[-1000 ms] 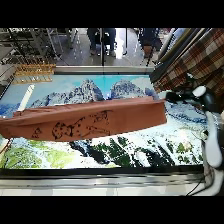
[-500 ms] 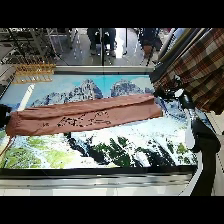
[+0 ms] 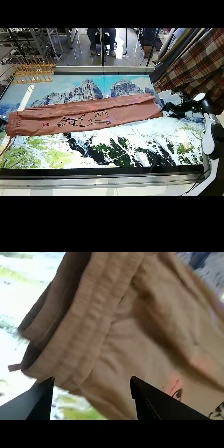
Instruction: Fold the clothes and pants, and hang the long-sleeved shirts on hangers.
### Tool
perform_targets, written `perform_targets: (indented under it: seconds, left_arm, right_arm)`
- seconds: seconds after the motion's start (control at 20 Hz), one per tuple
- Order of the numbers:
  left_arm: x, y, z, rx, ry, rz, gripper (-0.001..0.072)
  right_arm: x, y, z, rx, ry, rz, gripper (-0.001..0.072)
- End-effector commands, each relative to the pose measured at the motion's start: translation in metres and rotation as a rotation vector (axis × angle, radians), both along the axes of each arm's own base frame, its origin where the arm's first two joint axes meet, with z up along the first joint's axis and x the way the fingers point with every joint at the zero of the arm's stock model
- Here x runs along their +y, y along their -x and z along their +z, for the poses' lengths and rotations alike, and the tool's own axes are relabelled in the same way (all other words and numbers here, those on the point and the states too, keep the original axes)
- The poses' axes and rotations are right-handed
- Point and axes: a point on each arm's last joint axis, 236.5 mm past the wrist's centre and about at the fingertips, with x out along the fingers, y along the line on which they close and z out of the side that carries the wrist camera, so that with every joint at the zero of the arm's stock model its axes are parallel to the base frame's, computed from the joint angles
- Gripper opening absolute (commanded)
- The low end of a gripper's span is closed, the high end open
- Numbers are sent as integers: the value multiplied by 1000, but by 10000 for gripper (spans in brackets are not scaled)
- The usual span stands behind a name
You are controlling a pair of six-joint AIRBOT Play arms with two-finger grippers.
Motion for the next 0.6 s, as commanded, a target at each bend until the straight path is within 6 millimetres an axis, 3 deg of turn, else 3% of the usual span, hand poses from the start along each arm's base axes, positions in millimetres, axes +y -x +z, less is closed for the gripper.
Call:
perform_targets:
  seconds: [0.0,0.1,0.15,0.35,0.55]
  left_arm:
    - [-28,33,-27,170,38,-51,504]
    - [-36,21,-40,164,34,-25,607]
    - [-39,16,-46,162,34,-11,620]
    - [-47,-3,-72,169,44,27,620]
    - [-54,-4,-101,217,106,95,616]
  right_arm:
    - [29,31,-5,67,-201,-40,679]
    - [37,17,-10,31,-235,-107,680]
    - [36,10,-14,15,-232,-138,680]
    - [43,-17,-24,-53,-175,-203,679]
    - [58,-38,-38,-71,-159,-277,637]
